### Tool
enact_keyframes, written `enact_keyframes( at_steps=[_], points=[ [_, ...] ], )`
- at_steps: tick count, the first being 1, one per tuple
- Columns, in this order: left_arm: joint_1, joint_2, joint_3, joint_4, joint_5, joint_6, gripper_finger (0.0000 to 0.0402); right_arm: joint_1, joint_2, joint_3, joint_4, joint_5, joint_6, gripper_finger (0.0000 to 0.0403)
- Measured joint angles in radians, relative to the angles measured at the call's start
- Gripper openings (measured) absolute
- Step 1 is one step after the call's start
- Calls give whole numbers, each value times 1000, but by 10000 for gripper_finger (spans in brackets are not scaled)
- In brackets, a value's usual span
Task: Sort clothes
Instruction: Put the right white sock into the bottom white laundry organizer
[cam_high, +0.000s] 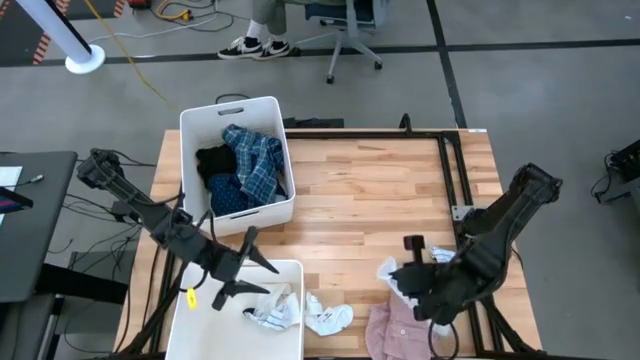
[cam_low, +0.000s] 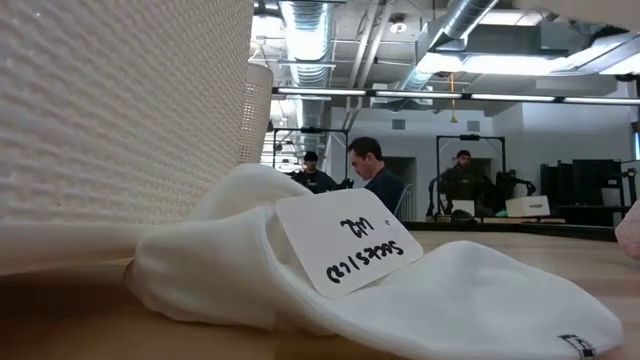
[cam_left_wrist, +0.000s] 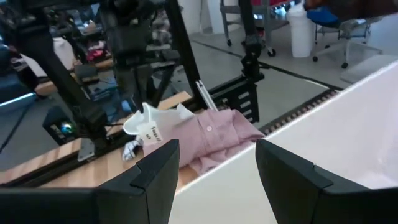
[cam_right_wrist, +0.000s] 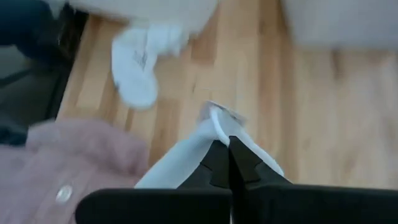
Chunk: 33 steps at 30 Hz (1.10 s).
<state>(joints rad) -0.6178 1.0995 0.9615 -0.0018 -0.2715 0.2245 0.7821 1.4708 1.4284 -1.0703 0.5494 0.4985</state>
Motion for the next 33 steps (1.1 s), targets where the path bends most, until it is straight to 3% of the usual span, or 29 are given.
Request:
enact_keyframes(
  at_steps=[7,15,23,29,33],
  points=[
    [61,0,0,24,0,7,205,-81,0,153,137,79,-352,0],
    [120,0,0,107,0,6,206,-191,0,244,378,86,-704,0],
    [192,30,0,161,-22,7,245,-274,1,305,502,80,-894,0],
    [263,125,1,329,-22,2,295,-322,1,331,593,78,-973,0],
    [290,182,1,452,-23,10,306,-350,1,346,609,77,-996,0]
  ],
)
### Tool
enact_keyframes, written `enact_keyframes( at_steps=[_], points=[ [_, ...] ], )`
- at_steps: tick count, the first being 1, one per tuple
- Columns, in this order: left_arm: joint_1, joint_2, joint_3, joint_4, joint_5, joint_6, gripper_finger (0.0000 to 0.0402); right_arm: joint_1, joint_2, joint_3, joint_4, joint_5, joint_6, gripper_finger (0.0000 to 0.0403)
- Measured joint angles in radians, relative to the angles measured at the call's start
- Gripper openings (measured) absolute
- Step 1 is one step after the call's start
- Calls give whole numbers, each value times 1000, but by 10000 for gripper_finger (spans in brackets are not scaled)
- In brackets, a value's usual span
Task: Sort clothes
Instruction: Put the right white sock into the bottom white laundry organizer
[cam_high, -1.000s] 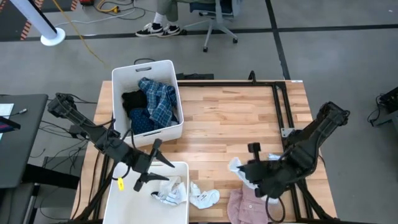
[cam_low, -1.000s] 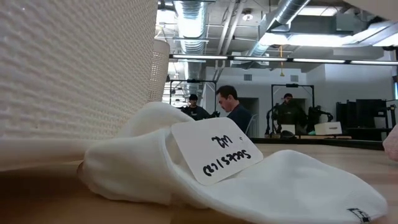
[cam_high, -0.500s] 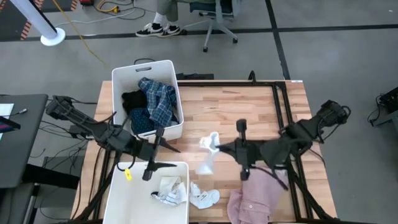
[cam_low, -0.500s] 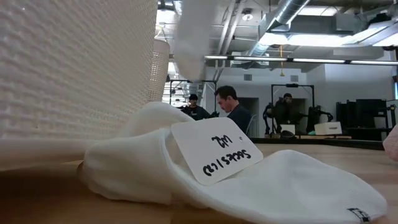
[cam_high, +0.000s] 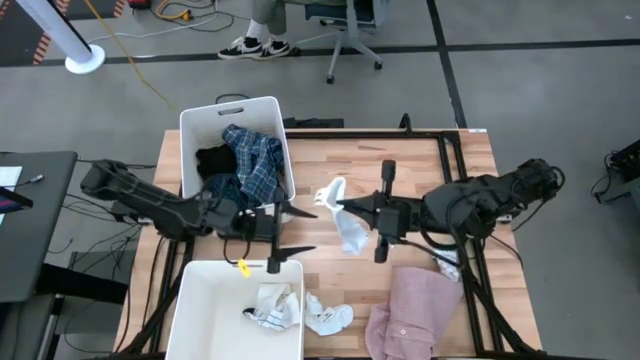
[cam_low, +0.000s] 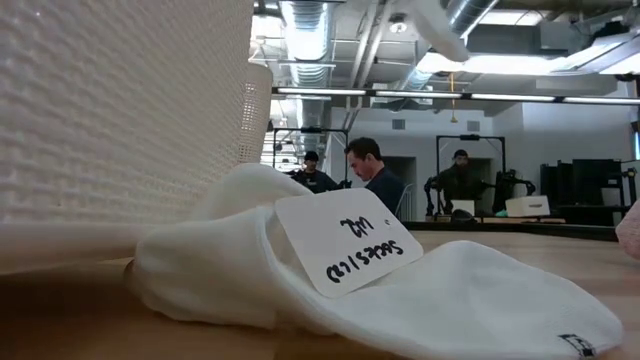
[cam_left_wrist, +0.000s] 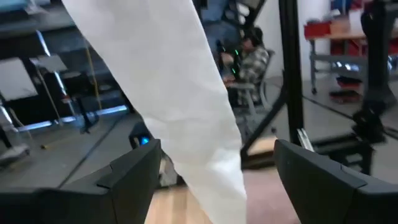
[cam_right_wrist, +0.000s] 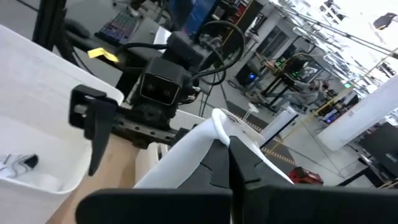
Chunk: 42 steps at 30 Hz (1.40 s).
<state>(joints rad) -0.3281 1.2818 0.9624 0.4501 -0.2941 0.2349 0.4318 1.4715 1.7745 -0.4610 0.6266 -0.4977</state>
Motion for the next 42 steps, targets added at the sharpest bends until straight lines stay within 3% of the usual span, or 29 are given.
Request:
enact_keyframes(
  at_steps=[10,19,22,35,42],
  points=[
    [44,141,66,203,1,-19,307,-48,7,7,31,-50,-42,0],
    [85,245,163,210,-92,-60,298,-49,22,7,43,-84,-71,0],
    [84,244,170,182,-90,-35,260,-37,23,7,20,-83,-55,0],
    [26,235,171,-7,-110,75,20,32,23,7,-18,-15,-47,0],
    [-13,210,171,-1,-134,195,3,58,23,7,-47,-14,-20,0]
  ],
)
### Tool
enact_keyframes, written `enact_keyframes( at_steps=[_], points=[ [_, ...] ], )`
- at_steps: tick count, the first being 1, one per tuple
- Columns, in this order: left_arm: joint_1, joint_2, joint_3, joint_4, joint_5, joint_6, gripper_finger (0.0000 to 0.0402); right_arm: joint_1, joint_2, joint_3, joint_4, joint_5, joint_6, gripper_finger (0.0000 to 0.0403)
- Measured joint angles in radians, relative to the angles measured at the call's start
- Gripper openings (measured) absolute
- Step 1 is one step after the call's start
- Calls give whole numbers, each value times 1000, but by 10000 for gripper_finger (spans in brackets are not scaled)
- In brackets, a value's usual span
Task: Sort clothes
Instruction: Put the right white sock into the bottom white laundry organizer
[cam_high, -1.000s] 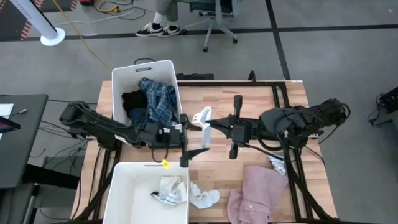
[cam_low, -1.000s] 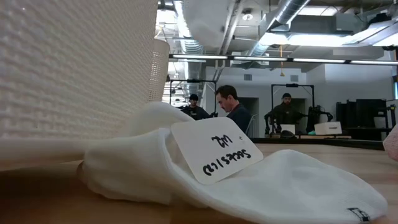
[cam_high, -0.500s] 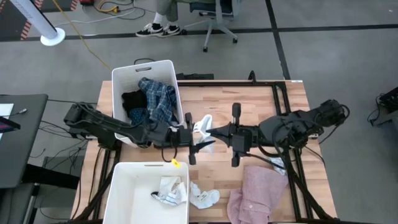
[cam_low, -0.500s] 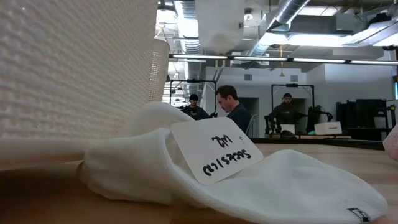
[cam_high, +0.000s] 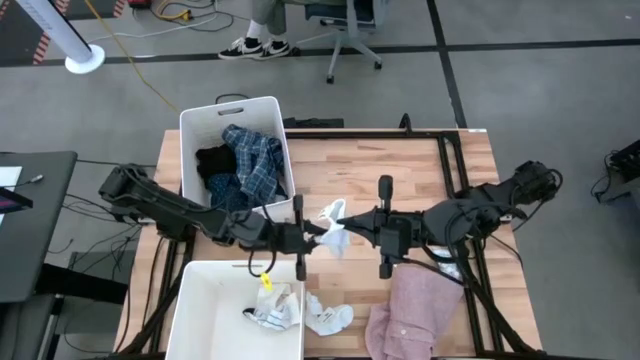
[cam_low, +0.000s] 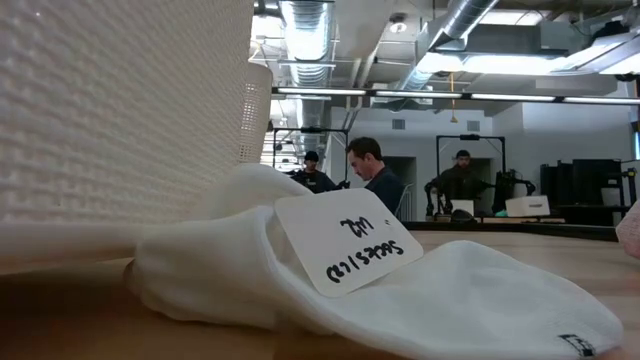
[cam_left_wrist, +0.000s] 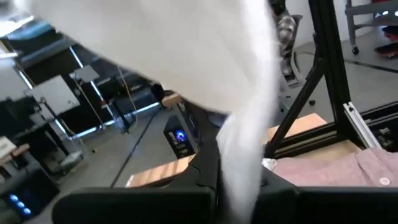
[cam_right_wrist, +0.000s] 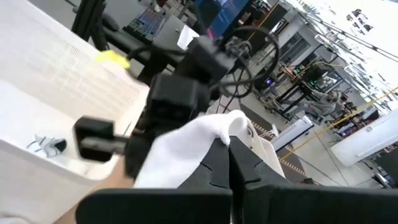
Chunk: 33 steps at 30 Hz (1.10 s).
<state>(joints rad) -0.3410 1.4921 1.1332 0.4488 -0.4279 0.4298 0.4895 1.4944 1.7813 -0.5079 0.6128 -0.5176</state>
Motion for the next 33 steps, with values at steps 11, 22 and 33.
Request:
enact_keyframes(
  at_steps=[11,22,33],
  points=[
    [-61,-204,-1,-159,-19,55,1,15,-1,0,-200,0,227,36],
    [-199,-433,-1,-320,56,-67,1,27,-2,-4,-456,0,552,179],
    [-411,-530,-1,-562,52,-122,1,47,-1,-140,-555,-5,752,216]
  ],
)
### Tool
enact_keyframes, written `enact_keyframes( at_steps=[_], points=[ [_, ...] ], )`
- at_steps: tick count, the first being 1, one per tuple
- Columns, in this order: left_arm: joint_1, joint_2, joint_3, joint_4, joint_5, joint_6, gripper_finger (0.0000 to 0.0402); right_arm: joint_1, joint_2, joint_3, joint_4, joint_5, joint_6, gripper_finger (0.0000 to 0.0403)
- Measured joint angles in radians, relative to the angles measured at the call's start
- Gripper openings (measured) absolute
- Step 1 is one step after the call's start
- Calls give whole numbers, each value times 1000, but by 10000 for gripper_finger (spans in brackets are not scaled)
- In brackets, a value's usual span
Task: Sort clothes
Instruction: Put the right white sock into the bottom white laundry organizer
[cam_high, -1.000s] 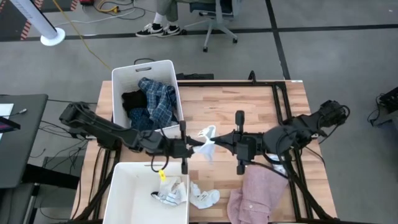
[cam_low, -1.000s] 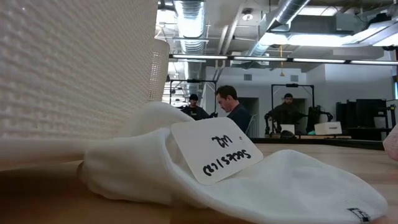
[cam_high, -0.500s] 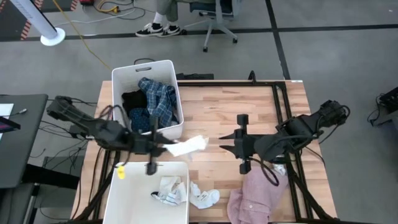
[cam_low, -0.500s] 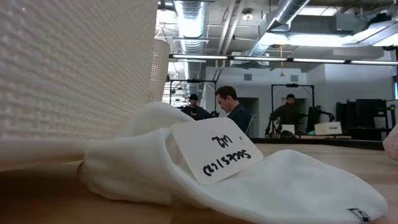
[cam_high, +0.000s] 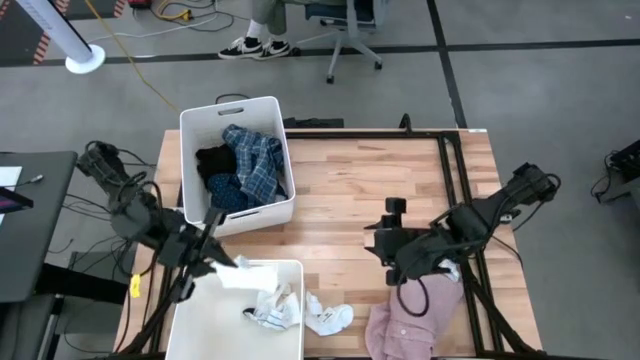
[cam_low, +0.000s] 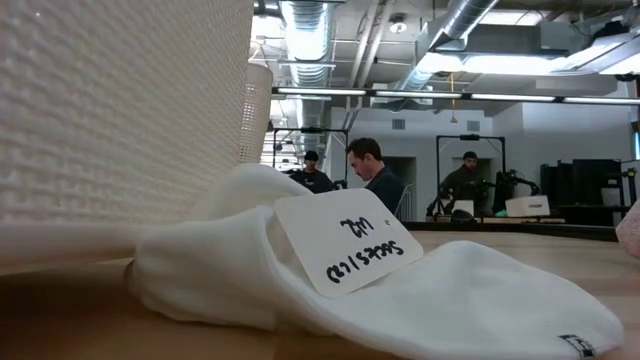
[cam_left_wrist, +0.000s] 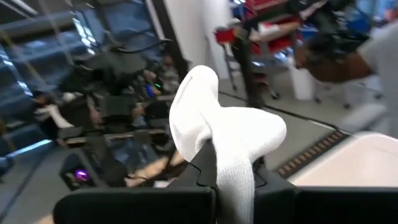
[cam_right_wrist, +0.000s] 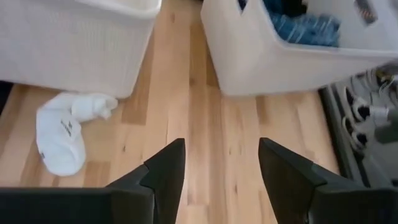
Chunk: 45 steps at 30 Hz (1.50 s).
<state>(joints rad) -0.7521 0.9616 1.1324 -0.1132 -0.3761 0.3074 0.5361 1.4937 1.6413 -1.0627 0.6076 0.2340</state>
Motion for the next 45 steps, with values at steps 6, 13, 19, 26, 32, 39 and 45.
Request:
enact_keyframes(
  at_steps=[6,13,19,26,32,39,45],
  points=[
    [-82,16,0,-121,13,-82,1,19,0,-72,-1,0,76,209],
    [-122,80,0,-258,16,-198,0,42,0,-136,37,0,109,205],
    [-121,164,0,-313,-3,-267,0,47,0,-146,70,-1,109,205],
    [-84,241,0,-404,-56,-343,0,46,0,-146,79,-1,108,205],
    [-29,289,0,-500,-75,-424,0,46,0,-146,83,-1,108,204],
    [30,335,-2,-568,-73,-482,1,46,0,-146,84,-1,107,204],
    [70,380,-2,-598,-53,-519,14,46,0,-146,84,-1,107,204]
  ],
)
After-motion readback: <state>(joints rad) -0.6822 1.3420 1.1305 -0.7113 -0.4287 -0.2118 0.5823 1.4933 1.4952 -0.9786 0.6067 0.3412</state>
